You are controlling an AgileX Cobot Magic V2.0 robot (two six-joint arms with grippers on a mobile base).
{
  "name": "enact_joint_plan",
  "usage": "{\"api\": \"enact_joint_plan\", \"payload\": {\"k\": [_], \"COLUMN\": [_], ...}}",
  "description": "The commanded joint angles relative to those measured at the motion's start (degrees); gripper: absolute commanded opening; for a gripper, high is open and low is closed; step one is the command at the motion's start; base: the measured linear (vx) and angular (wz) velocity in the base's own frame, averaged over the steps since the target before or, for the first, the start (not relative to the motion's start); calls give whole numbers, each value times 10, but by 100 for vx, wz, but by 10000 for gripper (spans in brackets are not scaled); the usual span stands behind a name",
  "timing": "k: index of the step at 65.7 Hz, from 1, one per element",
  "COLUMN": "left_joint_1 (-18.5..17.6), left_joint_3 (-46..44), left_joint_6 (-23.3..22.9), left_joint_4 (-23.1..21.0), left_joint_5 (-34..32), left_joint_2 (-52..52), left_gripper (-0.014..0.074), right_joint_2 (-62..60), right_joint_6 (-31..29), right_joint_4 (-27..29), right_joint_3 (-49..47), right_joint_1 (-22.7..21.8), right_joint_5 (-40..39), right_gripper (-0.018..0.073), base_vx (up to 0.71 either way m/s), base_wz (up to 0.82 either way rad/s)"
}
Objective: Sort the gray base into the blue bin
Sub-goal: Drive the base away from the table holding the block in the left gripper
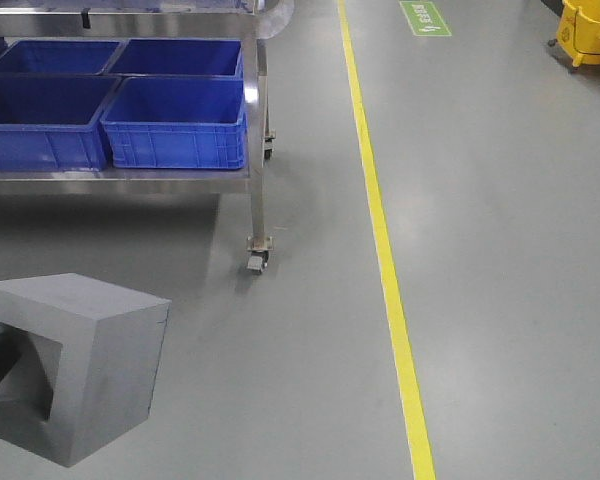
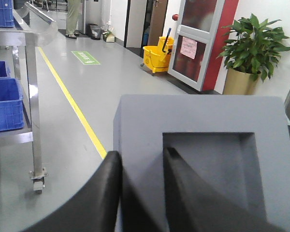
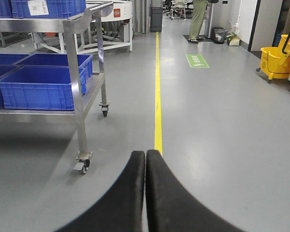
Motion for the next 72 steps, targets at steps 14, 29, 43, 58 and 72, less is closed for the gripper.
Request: {"api": "enact_joint_plan", "payload": {"k": [14,29,43,58,72], "left_joint_1": [-1,-1,-1,-1,-1], "left_joint_3": [-20,-20,-20,-20,-20], "left_joint_6": [-4,-4,-4,-4,-4], "left_joint_4": [-3,-3,-3,-3,-3], "left_joint_5": [-64,-64,-64,-64,-64], "left_joint_2": [4,4,4,4,4], "left_gripper": [-6,-6,-6,-6,-6], "right_joint_2": [-6,-6,-6,-6,-6], "right_joint_6": [-3,-3,-3,-3,-3], "right_joint_4": [-4,-4,-4,-4,-4], "right_joint_3": [8,8,8,8,8], "right_joint_1": [-3,-3,-3,-3,-3], "right_joint_5": [-43,-43,-43,-43,-43], "right_gripper": [-9,-9,-9,-9,-9], "base_vx": [40,39,38,36,34], "base_wz": [3,5,6,16,42]}}
